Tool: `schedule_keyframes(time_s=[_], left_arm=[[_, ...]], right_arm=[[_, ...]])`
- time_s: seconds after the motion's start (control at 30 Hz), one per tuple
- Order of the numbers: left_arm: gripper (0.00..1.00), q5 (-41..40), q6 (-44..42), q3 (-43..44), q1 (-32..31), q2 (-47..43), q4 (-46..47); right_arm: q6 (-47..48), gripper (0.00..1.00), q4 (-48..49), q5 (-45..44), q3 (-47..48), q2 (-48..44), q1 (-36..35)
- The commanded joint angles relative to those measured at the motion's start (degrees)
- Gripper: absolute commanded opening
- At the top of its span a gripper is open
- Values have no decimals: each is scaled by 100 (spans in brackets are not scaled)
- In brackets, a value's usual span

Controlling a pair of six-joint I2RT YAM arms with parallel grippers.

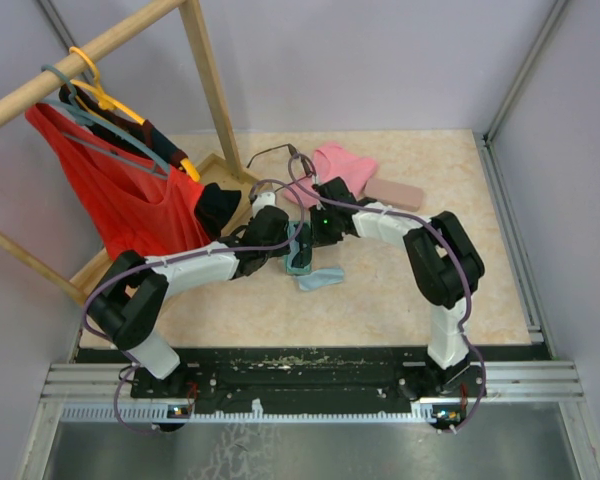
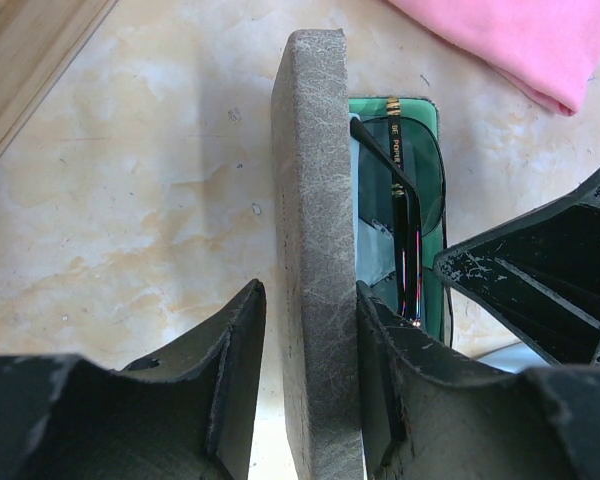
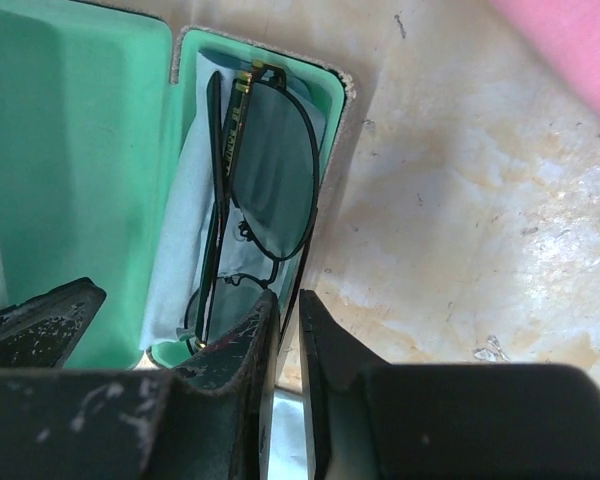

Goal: Organize the sunglasses
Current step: Place the sunglasses in the sunglasses case, then adjust the sunglasses in the sunglasses case.

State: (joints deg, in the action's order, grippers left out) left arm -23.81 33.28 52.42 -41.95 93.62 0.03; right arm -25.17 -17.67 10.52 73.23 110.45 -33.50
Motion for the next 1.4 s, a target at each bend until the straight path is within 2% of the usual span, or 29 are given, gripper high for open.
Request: schedule_keyframes(time_s=[0.0, 0.47, 0.73, 1.37], left_arm=[[45, 28, -64, -83, 38, -143, 111], [45, 52, -47, -84, 38, -112, 120], [45, 61, -52, -85, 38, -126, 110], [44, 91, -51, -195, 38, -241, 92]], right_arm=[[100, 12, 47, -47, 304, 77, -104], [135, 0, -32, -51, 374, 0, -192], [140, 0, -34, -226, 363, -108, -201], [-20, 4, 278, -36, 279, -264, -201]])
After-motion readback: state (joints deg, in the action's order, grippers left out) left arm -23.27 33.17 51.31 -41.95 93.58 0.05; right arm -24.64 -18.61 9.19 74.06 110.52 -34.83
